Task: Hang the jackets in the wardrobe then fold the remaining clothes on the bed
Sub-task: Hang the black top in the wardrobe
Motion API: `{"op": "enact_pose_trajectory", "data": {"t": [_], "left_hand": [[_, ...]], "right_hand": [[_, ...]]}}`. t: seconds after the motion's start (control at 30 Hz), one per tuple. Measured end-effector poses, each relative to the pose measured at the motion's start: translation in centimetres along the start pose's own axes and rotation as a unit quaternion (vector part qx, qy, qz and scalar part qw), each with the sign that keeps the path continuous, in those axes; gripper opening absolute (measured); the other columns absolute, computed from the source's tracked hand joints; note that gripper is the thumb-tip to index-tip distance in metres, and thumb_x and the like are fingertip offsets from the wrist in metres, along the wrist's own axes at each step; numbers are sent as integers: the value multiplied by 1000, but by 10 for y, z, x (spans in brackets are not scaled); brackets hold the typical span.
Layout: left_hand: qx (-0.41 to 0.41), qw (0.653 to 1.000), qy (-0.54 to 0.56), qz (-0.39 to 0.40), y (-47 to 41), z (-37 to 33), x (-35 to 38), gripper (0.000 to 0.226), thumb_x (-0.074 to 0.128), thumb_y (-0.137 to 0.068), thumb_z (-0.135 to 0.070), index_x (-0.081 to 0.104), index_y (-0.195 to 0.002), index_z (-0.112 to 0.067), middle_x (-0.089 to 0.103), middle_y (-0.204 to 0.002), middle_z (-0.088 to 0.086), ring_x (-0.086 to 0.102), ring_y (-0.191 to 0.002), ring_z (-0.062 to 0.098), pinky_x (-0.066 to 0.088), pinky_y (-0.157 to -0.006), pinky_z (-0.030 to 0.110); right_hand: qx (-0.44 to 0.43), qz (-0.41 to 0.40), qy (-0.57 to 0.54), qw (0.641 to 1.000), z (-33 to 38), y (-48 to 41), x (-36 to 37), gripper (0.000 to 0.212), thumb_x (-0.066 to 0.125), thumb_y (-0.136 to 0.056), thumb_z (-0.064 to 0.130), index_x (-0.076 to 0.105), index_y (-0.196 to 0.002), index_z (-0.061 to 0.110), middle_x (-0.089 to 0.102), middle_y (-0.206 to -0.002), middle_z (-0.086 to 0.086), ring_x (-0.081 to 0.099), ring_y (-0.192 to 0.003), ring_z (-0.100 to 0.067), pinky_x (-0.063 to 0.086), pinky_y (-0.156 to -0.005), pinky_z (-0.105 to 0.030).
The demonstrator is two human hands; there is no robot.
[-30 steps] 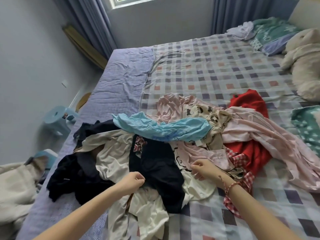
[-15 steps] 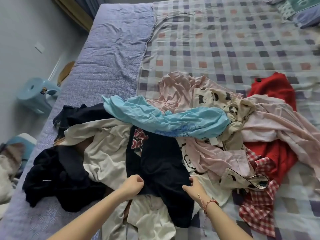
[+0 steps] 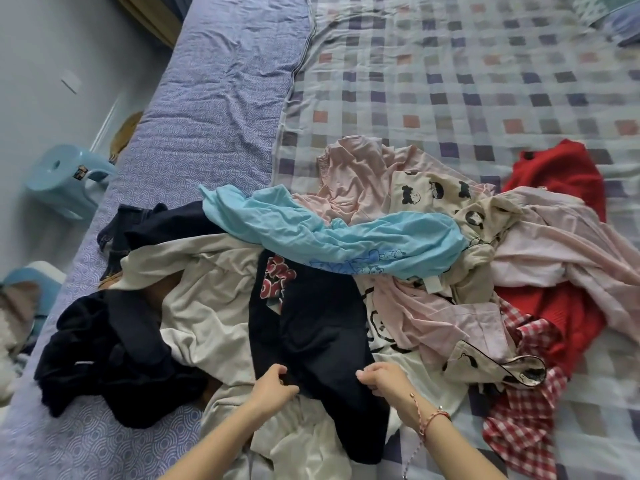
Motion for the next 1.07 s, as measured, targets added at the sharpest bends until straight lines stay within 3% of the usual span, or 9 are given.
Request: {"op": "enact_pose_trajectory", "data": {"t": [0.13, 0.23, 0.37, 0.53, 0.7, 0.77, 0.9, 0.97, 1.07], "left_hand": [[71, 994, -84, -11, 24, -12, 24, 107, 70, -74, -30, -6, -149, -18, 20, -148, 10, 34, -128, 19, 39, -97, 24], [146, 973, -110, -138, 58, -39, 11, 97, 63, -83, -40, -6, -149, -22, 1, -155, 10, 15, -142, 26, 25, -112, 34], [266, 929, 44, -254, 105, -74, -19, 77, 64, -85, -20, 18, -146, -15, 20, -151, 3, 23, -139, 17, 23, -114, 35], [365, 895, 29, -256, 153, -108, -29, 38, 52, -85, 6, 58, -119, -9, 46, -131, 4, 39, -128, 15, 21, -105, 12], [373, 863, 217, -263, 214, -106, -44, 38, 40, -88, 12, 58, -92, -22, 63, -96, -7, 56, -90, 1, 43, -84, 13], [361, 845, 277, -281, 234, -102, -53, 33, 39, -92, 6, 56, -84, -20, 61, -75, -4, 53, -67, -1, 42, -67, 18], [324, 815, 370, -308, 255, -95, -61, 32, 35, -96, 2, 52, -76, -17, 57, -70, -1, 49, -60, -1, 40, -68, 29], [315, 811, 395, -294, 266, -92, -53, 32, 35, -96, 1, 52, -75, -15, 56, -69, -1, 48, -60, 0, 40, -70, 33], [326, 815, 420, -231, 280, -93, -29, 25, 40, -96, -6, 58, -79, -11, 63, -73, 2, 55, -72, 12, 45, -76, 36]], "right_hand": [[-99, 100, -66, 988, 52, 54, 15, 31, 59, -65, 14, 31, -52, 20, 34, -60, 6, 35, -58, -6, 35, -65, -18], [-145, 139, -115, 973, 79, 100, 14, 28, 54, -63, 11, 30, -51, 19, 30, -58, 3, 30, -52, -5, 28, -53, -14], [-194, 145, -109, 964, 94, 140, 5, 35, 61, -63, 19, 31, -58, 1, 32, -68, -12, 35, -65, -18, 30, -59, -20], [-226, 137, -77, 961, 108, 185, 5, 34, 60, -48, 30, 29, -56, 17, 22, -66, -9, 26, -59, -11, 25, -57, -23], [-273, 164, -49, 947, 110, 222, 3, 42, 60, -52, 27, 23, -62, 12, 16, -73, -17, 18, -66, -22, 20, -59, -29], [-252, 188, -62, 947, 106, 234, 4, 39, 62, -53, 25, 27, -61, 10, 22, -69, -16, 26, -62, -19, 33, -58, -21], [-109, 226, -216, 944, 74, 228, 8, 22, 66, -65, 25, 56, -70, 6, 57, -71, -9, 56, -65, -19, 48, -61, -30], [-30, 205, -242, 948, 49, 217, 13, 39, 63, -79, 39, 59, -94, 3, 65, -83, -13, 63, -74, -26, 50, -69, -35], [11, 223, -321, 920, 40, 218, 31, 66, 76, -69, 52, 63, -110, 1, 61, -105, -16, 58, -95, -30, 44, -91, -37]]}}
Point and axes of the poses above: each hand's wrist, its own y-axis away from the middle knuckle, its own x-axis out of the palm, z = x × y, the point moved 9 cm from there along -y, towards the middle knuckle
